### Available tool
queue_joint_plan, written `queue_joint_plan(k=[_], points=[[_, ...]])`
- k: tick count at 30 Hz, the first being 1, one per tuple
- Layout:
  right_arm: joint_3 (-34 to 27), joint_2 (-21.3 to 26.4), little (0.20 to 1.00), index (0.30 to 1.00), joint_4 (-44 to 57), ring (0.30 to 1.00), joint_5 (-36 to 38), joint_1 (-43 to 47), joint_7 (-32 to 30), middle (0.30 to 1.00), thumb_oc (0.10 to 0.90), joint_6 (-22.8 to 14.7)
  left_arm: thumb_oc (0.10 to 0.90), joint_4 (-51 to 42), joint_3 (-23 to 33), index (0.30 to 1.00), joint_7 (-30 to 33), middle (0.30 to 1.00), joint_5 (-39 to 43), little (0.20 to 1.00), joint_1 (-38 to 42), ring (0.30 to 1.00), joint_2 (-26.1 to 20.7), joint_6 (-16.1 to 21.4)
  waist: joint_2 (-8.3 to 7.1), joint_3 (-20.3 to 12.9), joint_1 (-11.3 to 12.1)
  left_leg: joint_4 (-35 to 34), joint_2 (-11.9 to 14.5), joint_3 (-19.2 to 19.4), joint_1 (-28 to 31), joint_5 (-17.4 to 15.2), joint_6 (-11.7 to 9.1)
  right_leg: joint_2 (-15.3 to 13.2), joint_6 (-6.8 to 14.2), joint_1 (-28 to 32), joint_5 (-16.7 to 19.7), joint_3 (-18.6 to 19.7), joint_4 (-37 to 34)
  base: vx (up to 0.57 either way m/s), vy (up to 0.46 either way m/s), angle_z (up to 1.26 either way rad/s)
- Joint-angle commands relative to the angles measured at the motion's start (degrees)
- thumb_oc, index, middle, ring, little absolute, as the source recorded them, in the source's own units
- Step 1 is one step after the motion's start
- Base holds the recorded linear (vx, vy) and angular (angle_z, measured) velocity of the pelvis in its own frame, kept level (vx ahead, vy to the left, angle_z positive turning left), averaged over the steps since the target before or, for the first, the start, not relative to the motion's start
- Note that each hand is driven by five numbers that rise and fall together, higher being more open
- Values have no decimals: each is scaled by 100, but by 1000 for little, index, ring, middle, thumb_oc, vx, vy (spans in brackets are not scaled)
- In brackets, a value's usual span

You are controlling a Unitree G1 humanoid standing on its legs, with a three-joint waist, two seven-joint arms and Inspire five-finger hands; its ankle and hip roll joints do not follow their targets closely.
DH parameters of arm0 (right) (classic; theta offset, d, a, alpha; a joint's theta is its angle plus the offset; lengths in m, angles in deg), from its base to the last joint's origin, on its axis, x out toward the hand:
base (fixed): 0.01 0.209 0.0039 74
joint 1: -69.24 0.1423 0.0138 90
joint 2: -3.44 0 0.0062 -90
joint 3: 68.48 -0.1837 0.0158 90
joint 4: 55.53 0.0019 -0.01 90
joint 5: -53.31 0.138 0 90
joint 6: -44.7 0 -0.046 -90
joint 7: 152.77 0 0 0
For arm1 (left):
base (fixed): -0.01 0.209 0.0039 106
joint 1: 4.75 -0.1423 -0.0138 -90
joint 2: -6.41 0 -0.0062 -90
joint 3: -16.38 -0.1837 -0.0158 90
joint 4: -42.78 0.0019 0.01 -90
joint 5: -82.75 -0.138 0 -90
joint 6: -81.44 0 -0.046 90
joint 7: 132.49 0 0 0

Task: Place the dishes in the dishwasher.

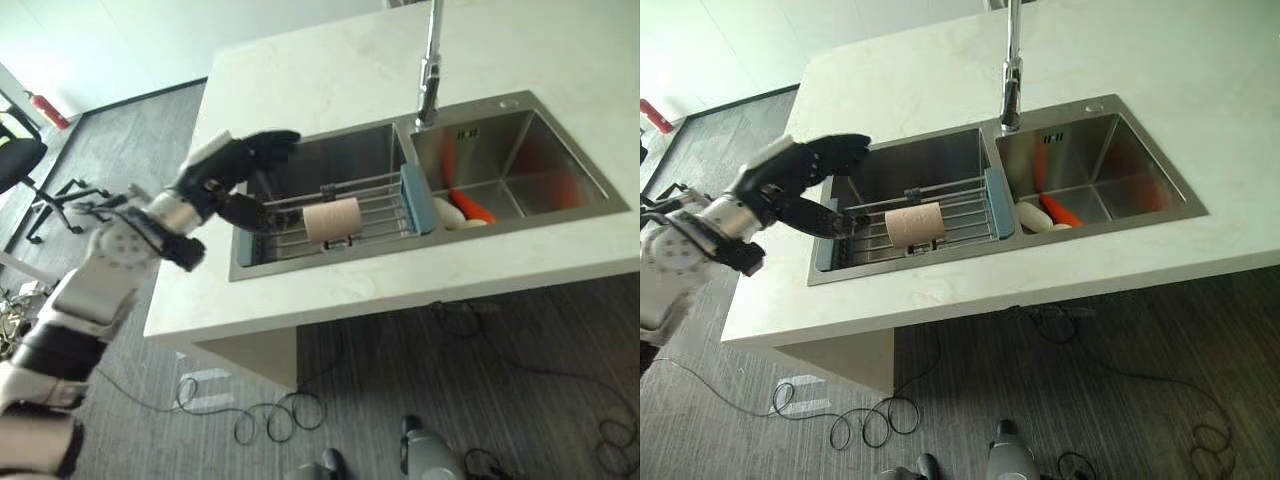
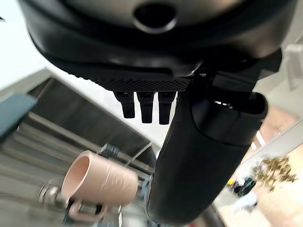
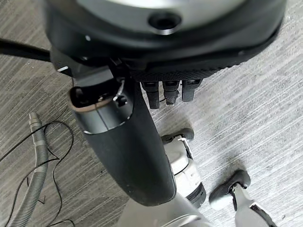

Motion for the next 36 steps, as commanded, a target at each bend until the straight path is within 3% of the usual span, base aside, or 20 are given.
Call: queue_joint_plan(k=[1,7,12,20,31,36], points=[[49,96,900,900,79,900,169,-103,-11,900,800,-123,800,315,718,900,55,900,-235,900,718,900,-195,169,-50,-221,-66,466,160,-343,-305,-404,-77,-488,820,543,-351,67,-300,-39,26,-18],[134,137,900,900,374,900,245,-136,-104,900,800,-60,800,411,385,900,699,900,-991,900,1037,900,-127,303,23,-5,-243,466,83,-297,-358,-414,-72,-514,855,405,-303,202,-300,-15,33,-10],[141,147,900,900,498,900,203,-199,-69,900,800,1,800,289,594,900,1370,900,-1279,900,914,900,-261,468,69,131,-266,466,46,-300,-521,-353,-73,-533,851,217,-228,267,-300,-33,38,-11],[176,139,900,900,653,900,212,-186,-8,900,800,26,800,123,799,900,1498,900,-1427,900,712,900,-254,505,74,238,-268,466,41,-327,-592,-335,-70,-543,845,154,-214,265,-300,-1,1,-2],[193,205,900,900,752,900,278,-50,-40,900,800,104,800,25,662,900,1291,900,-1013,900,774,900,-42,348,95,424,-307,466,41,-341,-700,-291,-77,-553,835,35,-182,297,-300,0,0,0],[181,228,900,900,727,900,251,-7,-47,900,800,79,800,38,576,900,1300,900,-1196,900,773,900,109,308,106,497,-331,466,7,-395,-743,-283,-72,-538,825,-16,-161,345,-300,9,7,-6]])
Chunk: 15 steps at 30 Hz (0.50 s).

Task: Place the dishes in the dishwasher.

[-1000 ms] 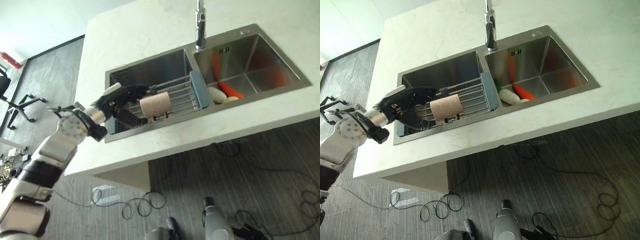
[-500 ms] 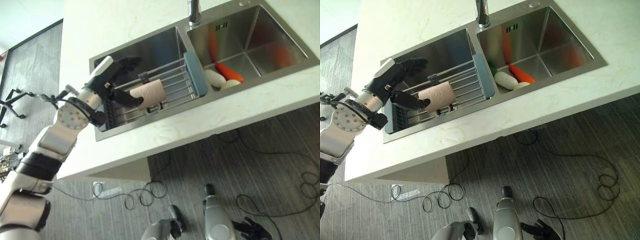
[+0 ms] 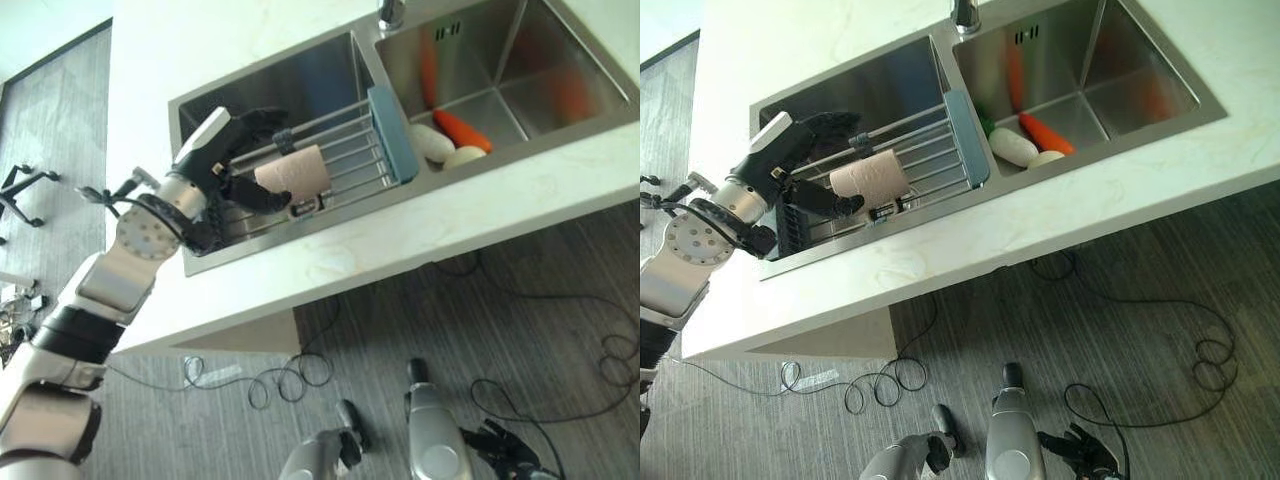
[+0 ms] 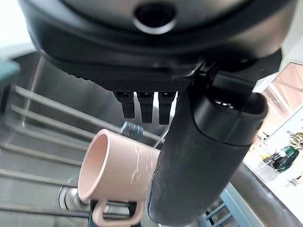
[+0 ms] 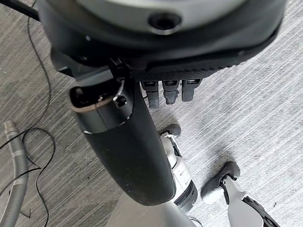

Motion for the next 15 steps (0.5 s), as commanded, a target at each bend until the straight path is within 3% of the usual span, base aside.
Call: queue_joint_plan(k=[1,15], points=[[171,93,900,900,82,900,246,-305,20,900,800,-20,800,-204,581,900,322,900,-144,900,307,900,-115,235,-113,-398,9,649,197,-697,-576,-324,-190,-485,715,430,-299,-47,-300,15,16,-10],[203,165,900,900,360,900,370,-225,-95,900,800,23,800,-112,471,900,264,900,-428,900,324,900,-89,87,-44,-113,-38,649,157,-738,-731,-272,-185,-534,718,275,-241,23,-300,-5,17,-4]])
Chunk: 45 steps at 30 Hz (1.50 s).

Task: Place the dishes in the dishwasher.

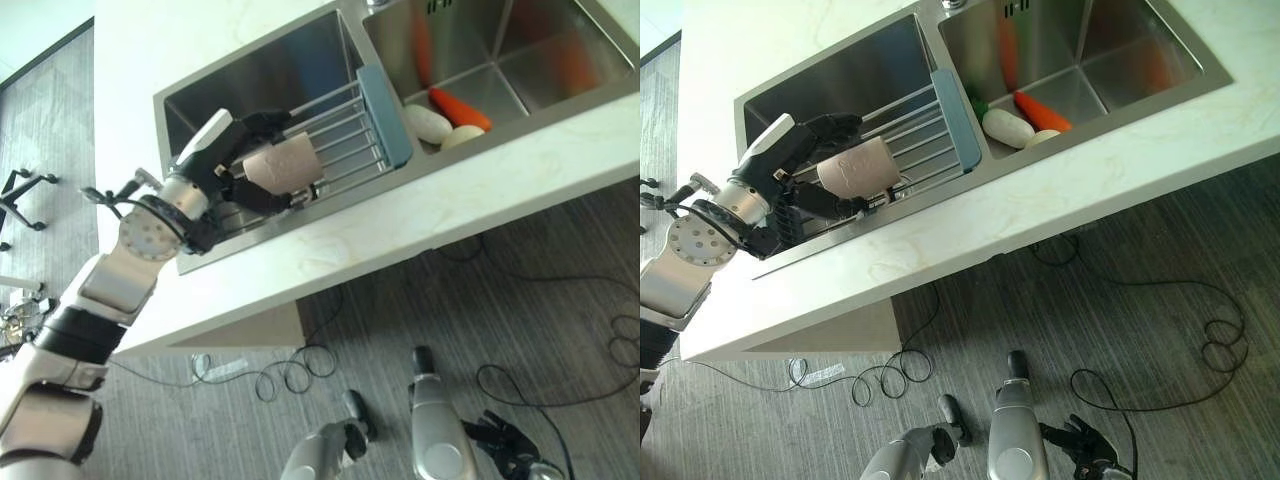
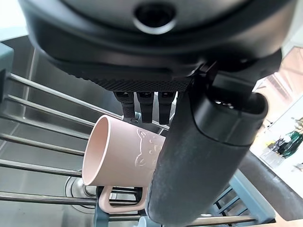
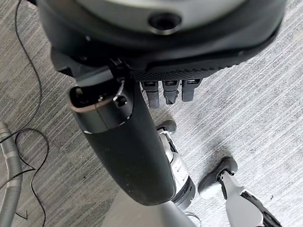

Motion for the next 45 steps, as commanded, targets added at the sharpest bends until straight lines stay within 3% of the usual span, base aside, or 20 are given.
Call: queue_joint_plan(k=[1,5,14,20,27,40,41,42,45], points=[[103,95,900,900,295,900,132,-331,-77,900,800,7,800,-84,455,900,179,900,-318,900,339,900,-105,27,-175,-253,-37,651,259,-701,-643,-285,-213,-501,680,428,-349,-144,-254,-12,17,-4],[123,123,900,900,307,900,120,-284,-81,900,800,1,800,25,279,900,31,900,-511,900,402,900,-170,-239,-178,-194,-33,651,270,-696,-672,-264,-213,-514,688,408,-325,-160,-254,0,0,0],[135,132,900,900,386,900,460,-222,-172,900,800,-52,800,134,268,900,184,900,-587,900,482,900,-243,-63,-188,-108,-20,651,282,-683,-711,-238,-218,-536,695,371,-297,-164,-254,0,0,0],[68,180,900,900,574,900,583,-134,-246,900,800,47,800,182,132,900,302,900,-784,900,772,900,-381,-90,-306,52,-2,651,315,-699,-812,-227,-197,-538,707,267,-251,-184,-254,-20,-25,0],[175,238,900,900,796,900,672,73,-241,900,800,169,800,421,-145,900,340,900,-770,900,1323,900,-444,-122,-394,444,1,651,337,-794,-1072,-169,-193,-563,729,1,-148,-196,-254,-66,-33,0],[377,272,900,900,891,900,749,167,-234,900,800,94,800,623,-391,900,179,900,-442,900,1704,900,-322,-410,-381,446,14,651,344,-775,-1356,-82,-207,-628,771,-317,-37,-189,-254,-14,-5,0],[369,264,900,900,892,900,741,171,-235,900,800,88,522,640,-396,484,187,484,-407,484,1689,484,-297,-387,-384,446,11,651,347,-768,-1352,-82,-207,-629,772,-317,-34,-188,-254,0,0,0],[383,268,900,900,899,900,754,186,-237,900,800,76,400,665,-397,300,198,300,-475,300,1694,300,-275,-305,-389,445,10,651,362,-748,-1370,-47,-207,-630,768,-343,1,-183,-254,0,0,0],[399,266,900,900,899,900,732,184,-237,900,800,69,400,695,-439,300,253,300,-477,300,1714,300,-241,-262,-390,446,-9,651,370,-744,-1318,-80,-211,-634,774,-295,-31,-190,-254,0,0,0]])
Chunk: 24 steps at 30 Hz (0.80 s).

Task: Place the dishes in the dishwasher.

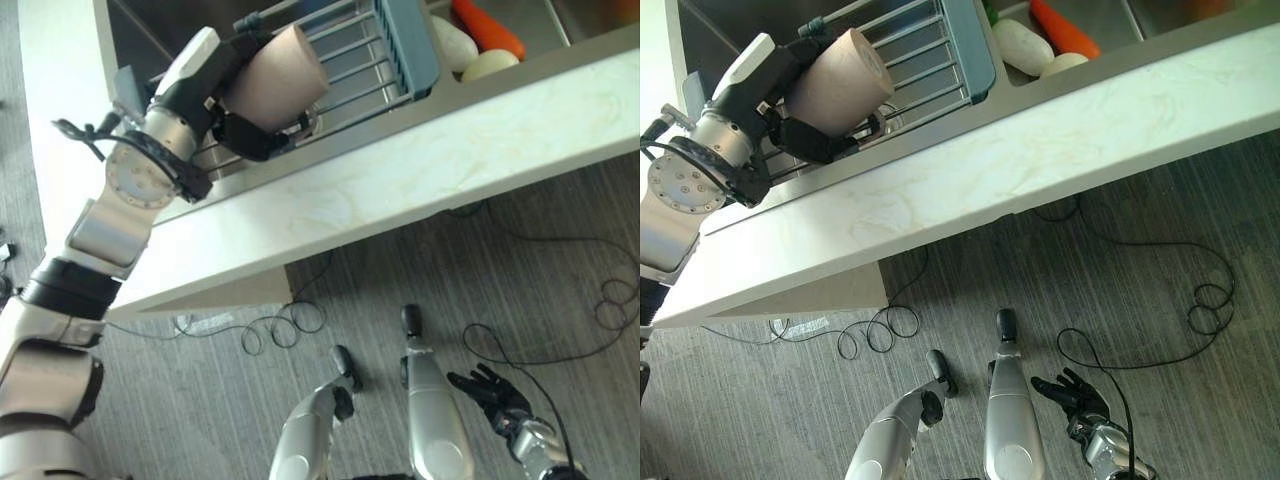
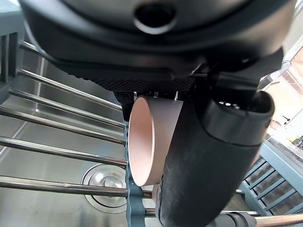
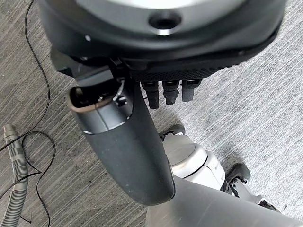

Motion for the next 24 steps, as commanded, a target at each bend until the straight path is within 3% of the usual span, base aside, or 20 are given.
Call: queue_joint_plan(k=[1,7,14,19,20,24], points=[[104,93,900,900,92,900,108,-341,4,900,800,-91,400,191,-34,300,84,300,-79,300,240,300,-193,120,-110,-60,-160,460,385,-711,-419,-283,-337,-620,798,318,-652,-218,197,0,0,0],[114,68,900,900,40,900,-7,-363,19,900,800,-116,400,142,-67,300,151,300,-97,300,270,300,-239,207,-98,-60,-174,460,416,-698,-257,-311,-358,-603,784,490,-701,-263,197,-1,3,1],[150,-72,900,900,-108,900,-157,-453,-16,900,800,-235,400,-254,208,300,1008,300,-246,300,127,300,-406,605,-157,-255,-82,460,522,-618,28,-361,-413,-603,754,849,-833,-491,197,-16,-9,6],[158,-239,900,900,-264,900,-358,-565,-95,900,800,-262,400,-704,844,300,1875,300,-493,300,-310,300,-518,1285,-219,-621,86,460,587,-610,239,-379,-448,-582,707,1142,-944,-706,197,-13,-31,23],[178,-302,900,900,-383,900,-521,-612,-96,900,800,-297,400,-943,1186,300,2152,300,-618,300,-609,300,-561,1489,-235,-790,177,460,603,-627,332,-387,-453,-574,674,1284,-997,-806,197,-11,-33,25],[171,-391,900,900,-616,900,-699,-699,-129,900,800,-277,400,-1320,1959,300,2615,300,-690,300,-1377,300,-576,1804,-274,-1128,436,460,612,-677,582,-428,-446,-575,629,1657,-1142,-1038,197,7,-48,23]])
